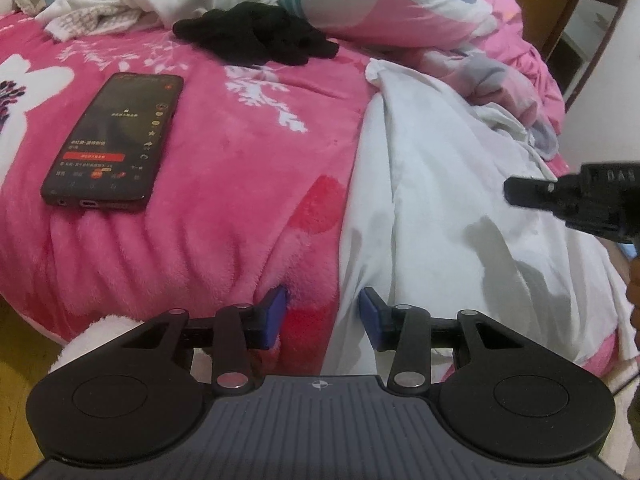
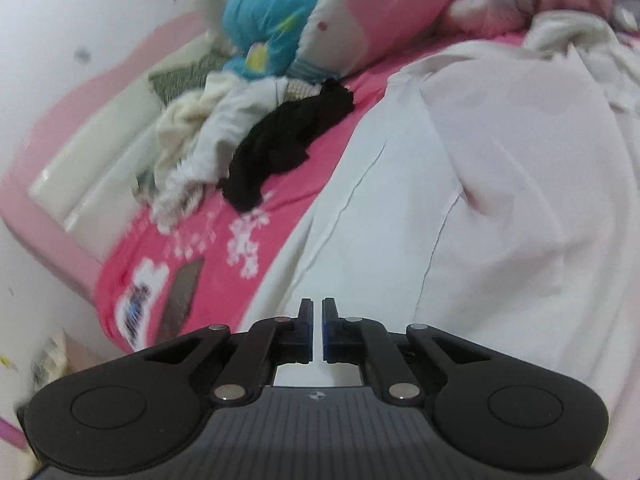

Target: Fold clothes

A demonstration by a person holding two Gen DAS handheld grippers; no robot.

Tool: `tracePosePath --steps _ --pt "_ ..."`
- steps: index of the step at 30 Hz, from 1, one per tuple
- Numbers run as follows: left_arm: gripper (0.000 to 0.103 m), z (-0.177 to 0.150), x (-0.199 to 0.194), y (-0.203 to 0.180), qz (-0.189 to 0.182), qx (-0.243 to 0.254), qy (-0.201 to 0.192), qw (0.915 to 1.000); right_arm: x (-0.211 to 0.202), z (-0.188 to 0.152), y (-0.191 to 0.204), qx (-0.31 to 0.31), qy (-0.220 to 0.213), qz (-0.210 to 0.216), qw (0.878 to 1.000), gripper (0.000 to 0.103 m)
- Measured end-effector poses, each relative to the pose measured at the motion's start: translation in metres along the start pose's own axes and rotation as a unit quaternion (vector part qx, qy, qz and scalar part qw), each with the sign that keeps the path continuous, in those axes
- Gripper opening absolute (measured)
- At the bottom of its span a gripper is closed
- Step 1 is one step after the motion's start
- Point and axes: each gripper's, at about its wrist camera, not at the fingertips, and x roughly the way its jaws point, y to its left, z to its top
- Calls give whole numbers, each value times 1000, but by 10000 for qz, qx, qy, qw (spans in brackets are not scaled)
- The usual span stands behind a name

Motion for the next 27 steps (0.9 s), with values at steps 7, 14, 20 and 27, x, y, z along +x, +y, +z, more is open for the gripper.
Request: tracePosePath --steps 7,14,20,27 --pt "43 0 0 -2 117 -163 60 9998 65 -29 64 -1385 747 88 9875 68" --pt "43 -2 -1 -3 181 -156 61 9997 33 -10 20 -532 208 451 9974 1" --pt "45 -3 -1 -6 168 -94 53 9998 -47 -6 -81 1218 -964 1012 9827 1" --pt "50 1 -14 -13 383 -81 -5 9992 -72 -49 -175 2971 -1170 397 9468 2"
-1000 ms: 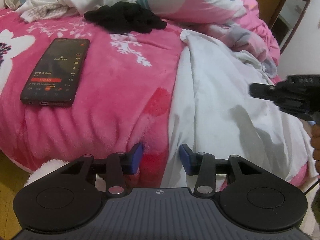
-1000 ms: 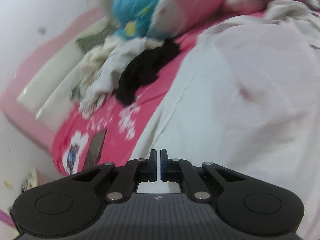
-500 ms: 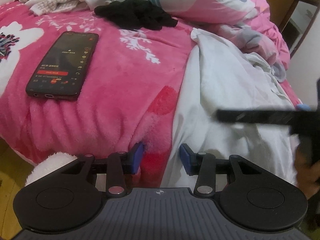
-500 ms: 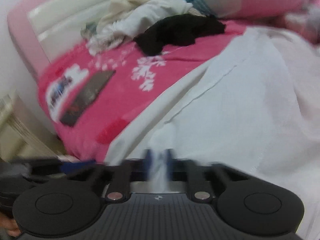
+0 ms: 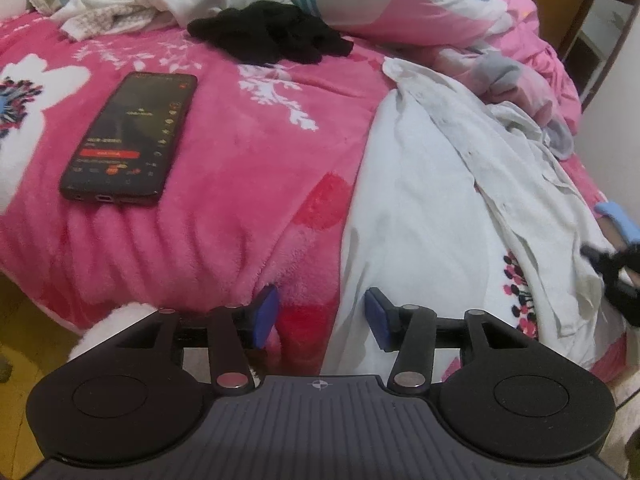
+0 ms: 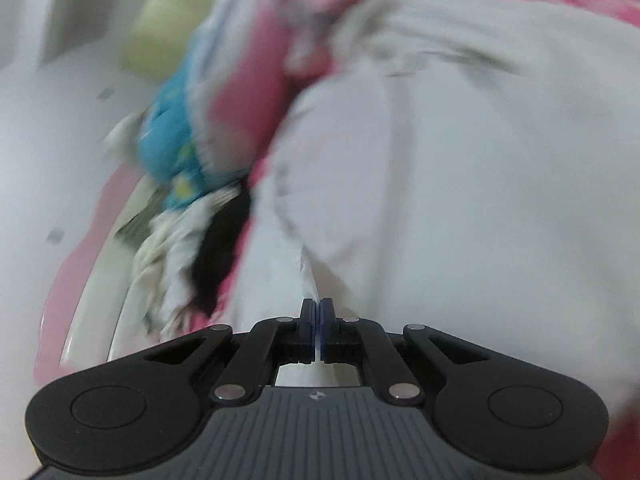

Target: Fold clothes

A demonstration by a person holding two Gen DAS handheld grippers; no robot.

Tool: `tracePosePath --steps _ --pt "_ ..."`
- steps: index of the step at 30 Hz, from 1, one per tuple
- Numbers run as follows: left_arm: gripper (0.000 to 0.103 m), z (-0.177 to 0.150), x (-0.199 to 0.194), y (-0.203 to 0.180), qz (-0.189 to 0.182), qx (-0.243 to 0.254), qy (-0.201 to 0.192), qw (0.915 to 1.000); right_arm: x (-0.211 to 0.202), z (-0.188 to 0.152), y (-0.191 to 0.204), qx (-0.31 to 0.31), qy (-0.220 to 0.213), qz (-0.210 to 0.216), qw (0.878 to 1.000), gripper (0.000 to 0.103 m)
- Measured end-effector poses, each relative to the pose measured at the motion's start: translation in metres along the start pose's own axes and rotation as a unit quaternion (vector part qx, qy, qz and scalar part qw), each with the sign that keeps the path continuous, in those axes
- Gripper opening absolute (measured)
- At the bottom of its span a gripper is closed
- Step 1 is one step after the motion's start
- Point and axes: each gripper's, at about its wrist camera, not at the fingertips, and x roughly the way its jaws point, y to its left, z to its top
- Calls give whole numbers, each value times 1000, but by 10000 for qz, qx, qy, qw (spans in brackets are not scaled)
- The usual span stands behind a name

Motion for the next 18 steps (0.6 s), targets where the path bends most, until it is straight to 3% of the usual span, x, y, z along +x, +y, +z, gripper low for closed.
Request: tracePosePath --steps 5,9,12,15,17,18 --pt "57 6 -31 -17 380 257 -649 9968 -20 0 -12 -54 -280 -237 9993 3" --pt "61 7 -39 -49 -103 734 -764 9943 -44 -11 13 -1229 -536 -659 9888 3" --pt "62 -5 -28 -86 -466 1422 -550 9872 -48 -33 46 -2492 -477 -810 9639 4" --pt "62 -25 -11 -121 -692 2077 -232 9755 -37 -64 70 -3669 -68 -749 9272 10" --pt "62 -38 1 -137 -771 2360 14 9687 -22 -85 81 -4268 258 -768 9007 33" --pt "62 -43 5 -143 -735 2477 99 9660 -14 -94 86 -4531 425 -814 8867 38"
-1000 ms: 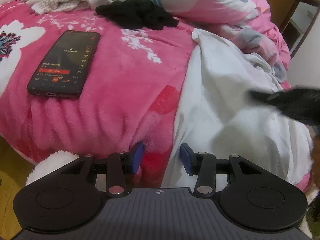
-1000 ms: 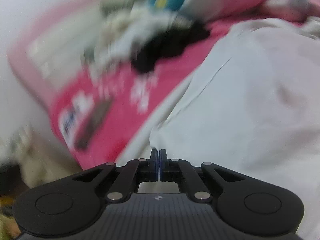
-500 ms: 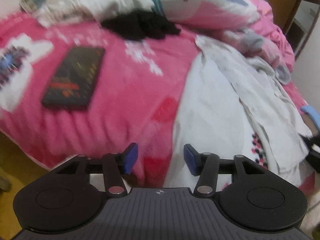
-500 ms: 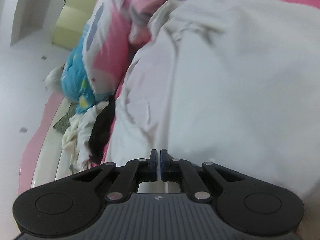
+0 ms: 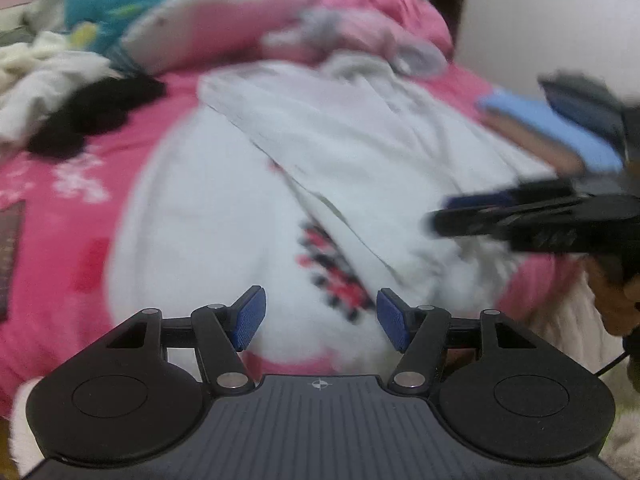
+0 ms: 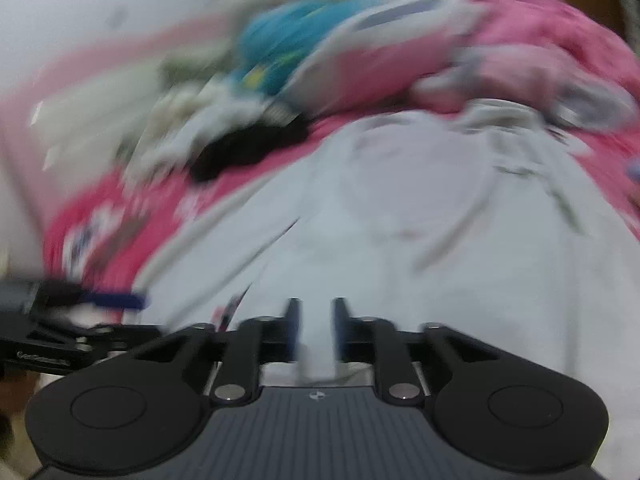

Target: Fold clothes

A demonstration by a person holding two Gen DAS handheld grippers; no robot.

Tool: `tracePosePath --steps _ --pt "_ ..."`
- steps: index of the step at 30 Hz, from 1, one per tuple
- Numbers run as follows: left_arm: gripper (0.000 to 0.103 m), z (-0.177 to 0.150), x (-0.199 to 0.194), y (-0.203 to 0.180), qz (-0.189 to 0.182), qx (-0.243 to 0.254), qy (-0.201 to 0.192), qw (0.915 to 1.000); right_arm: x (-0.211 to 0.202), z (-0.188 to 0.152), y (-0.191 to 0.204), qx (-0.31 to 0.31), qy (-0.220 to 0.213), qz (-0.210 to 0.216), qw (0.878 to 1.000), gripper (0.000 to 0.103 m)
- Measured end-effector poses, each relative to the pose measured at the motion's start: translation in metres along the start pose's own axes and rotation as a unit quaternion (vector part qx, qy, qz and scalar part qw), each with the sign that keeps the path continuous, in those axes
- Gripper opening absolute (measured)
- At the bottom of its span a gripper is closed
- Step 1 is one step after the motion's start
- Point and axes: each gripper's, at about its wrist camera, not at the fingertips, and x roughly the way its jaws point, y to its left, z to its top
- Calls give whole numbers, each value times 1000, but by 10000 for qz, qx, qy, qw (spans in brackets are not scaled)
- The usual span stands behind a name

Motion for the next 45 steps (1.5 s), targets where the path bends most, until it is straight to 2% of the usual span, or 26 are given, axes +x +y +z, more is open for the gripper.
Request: tracePosePath --steps 3,5,9,10,11,12,15,17,18,20,22,23,26,28,30,31,32,33,34,35,37,39,41,43,45 --pt "61 -7 7 -14 39 293 67 9995 13 -3 29 -801 226 53 9965 41" --pt "61 -10 8 -17 9 318 105 9994 16 -5 42 -1174 283 129 9926 41" --pt "61 -14 8 -19 25 382 94 9992 26 -8 46 -1397 495 144 9889 38" --pt "61 -14 7 -19 27 396 64 9992 27 -8 43 -1304 520 127 9900 34" --pt "61 -14 5 -18 18 399 29 9992 28 -6 40 -1175 519 125 9916 15" --pt "61 -13 3 -18 -9 384 -14 9993 23 -3 33 -948 460 162 9943 8" --pt "61 -10 1 -14 -257 197 -120 9994 0 8 3 26 12 326 9995 5" --pt "61 -5 3 -12 -430 38 -143 9990 -16 11 -26 891 -372 398 9945 4" --pt "61 -2 4 -12 -506 -10 -154 9986 -24 9 -44 1409 -559 501 9872 4" --pt "62 3 9 -12 -666 -73 -169 9976 -37 0 -81 2464 -914 803 9615 4" --pt "62 5 14 -17 -733 -46 -109 9972 -44 -10 -106 3086 -1065 842 9414 4" --pt "62 6 18 -20 -721 9 -54 9974 -47 -13 -111 3178 -1066 775 9390 4" --pt "62 4 26 -28 -628 183 34 9978 -45 -9 -88 2484 -820 672 9628 7" --pt "62 1 29 -32 -557 278 56 9980 -38 -4 -59 1646 -594 640 9825 8" --pt "62 -3 30 -37 -457 408 37 9981 -27 1 -27 734 -343 630 9947 10" --pt "62 -6 31 -39 -405 479 21 9980 -19 2 -14 351 -206 643 9971 15" --pt "62 -7 31 -41 -362 547 2 9978 -12 2 -2 6 -71 652 9978 27" --pt "62 -9 30 -42 -331 609 -20 9976 -4 1 9 -315 45 640 9974 34" --pt "62 -11 30 -43 -304 663 -37 9973 1 -1 17 -545 139 626 9965 46" --pt "62 -12 30 -43 -284 700 -43 9971 5 -3 23 -726 226 620 9952 50" --pt "62 -14 31 -42 -271 740 -47 9969 14 -7 32 -1019 399 594 9922 48" --pt "62 -15 31 -41 -288 749 -67 9968 16 -11 29 -956 511 529 9927 39" --pt "62 -15 31 -40 -328 719 -108 9968 18 -8 18 -571 510 598 9953 21" --pt "62 -17 30 -38 -388 665 -156 9969 17 -2 0 135 463 799 9956 14" --pt "62 -18 30 -36 -449 617 -198 9969 15 -2 -18 783 395 847 9925 11"
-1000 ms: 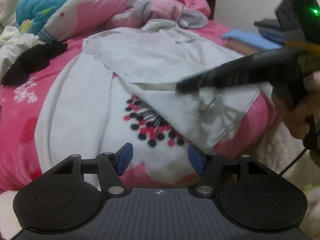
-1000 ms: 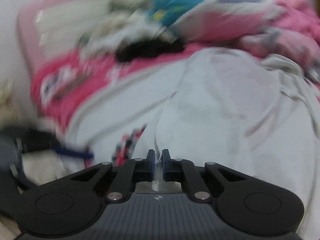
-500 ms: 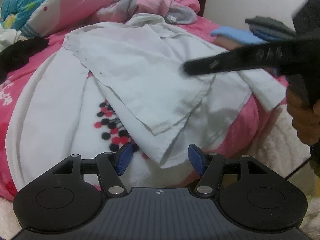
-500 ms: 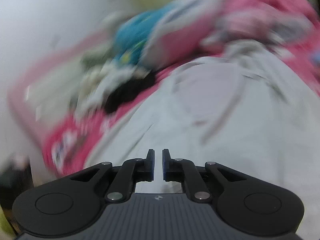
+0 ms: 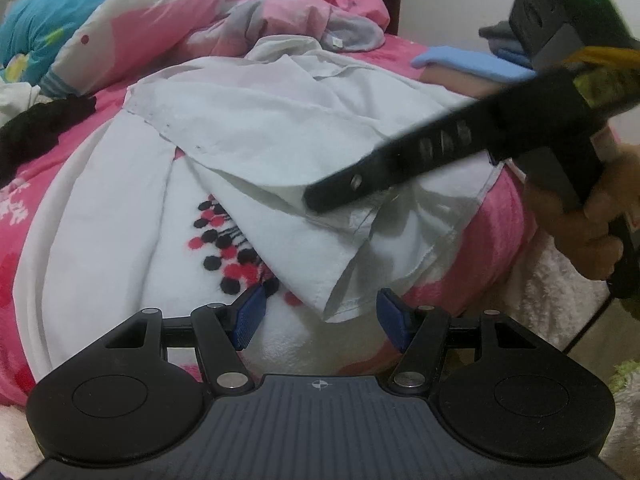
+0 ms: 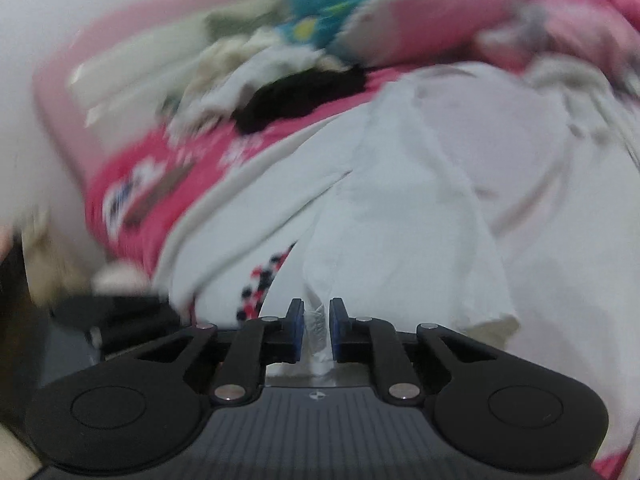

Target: Fold clothes

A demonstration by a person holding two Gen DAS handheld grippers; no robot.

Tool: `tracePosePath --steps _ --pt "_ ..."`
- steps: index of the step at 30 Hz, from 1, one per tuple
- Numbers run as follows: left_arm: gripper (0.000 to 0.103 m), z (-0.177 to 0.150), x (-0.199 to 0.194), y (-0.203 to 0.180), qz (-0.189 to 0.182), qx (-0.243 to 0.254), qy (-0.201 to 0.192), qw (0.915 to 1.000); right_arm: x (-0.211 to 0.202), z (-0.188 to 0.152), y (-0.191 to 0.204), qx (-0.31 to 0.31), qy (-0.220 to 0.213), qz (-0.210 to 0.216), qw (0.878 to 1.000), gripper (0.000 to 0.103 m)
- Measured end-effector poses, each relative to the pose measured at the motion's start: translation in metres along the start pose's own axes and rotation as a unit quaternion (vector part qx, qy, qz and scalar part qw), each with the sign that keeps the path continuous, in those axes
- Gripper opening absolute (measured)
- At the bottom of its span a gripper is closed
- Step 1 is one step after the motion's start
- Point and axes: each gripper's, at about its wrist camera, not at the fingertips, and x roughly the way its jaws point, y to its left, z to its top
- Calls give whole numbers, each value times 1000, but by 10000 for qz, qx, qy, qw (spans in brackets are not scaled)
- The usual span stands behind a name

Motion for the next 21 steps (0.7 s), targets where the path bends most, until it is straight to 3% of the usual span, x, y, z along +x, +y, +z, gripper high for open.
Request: tracePosePath --steps 4,9,12,15,18,21 --pt "61 0 -1 4 -120 -104 -54 9999 -5 -1 -30 1076 -179 78 9940 4" --pt "58 5 -1 13 -209 -431 -117 9988 -21 2 -56 2077 -770 408 9743 2" --pt "56 5 -1 15 -222 -503 -141 9984 -45 8 -75 2569 -1477 566 9534 2" --pt "54 2 -5 16 -187 -557 -197 9981 -80 3 -104 3143 -2296 556 9194 2" --pt "54 2 -26 24 50 -661 -483 9966 -96 -13 -136 3717 -2452 309 8949 2" --pt "58 5 -66 58 735 -1013 -1051 9866 -92 -31 -153 4108 -2240 222 8835 2"
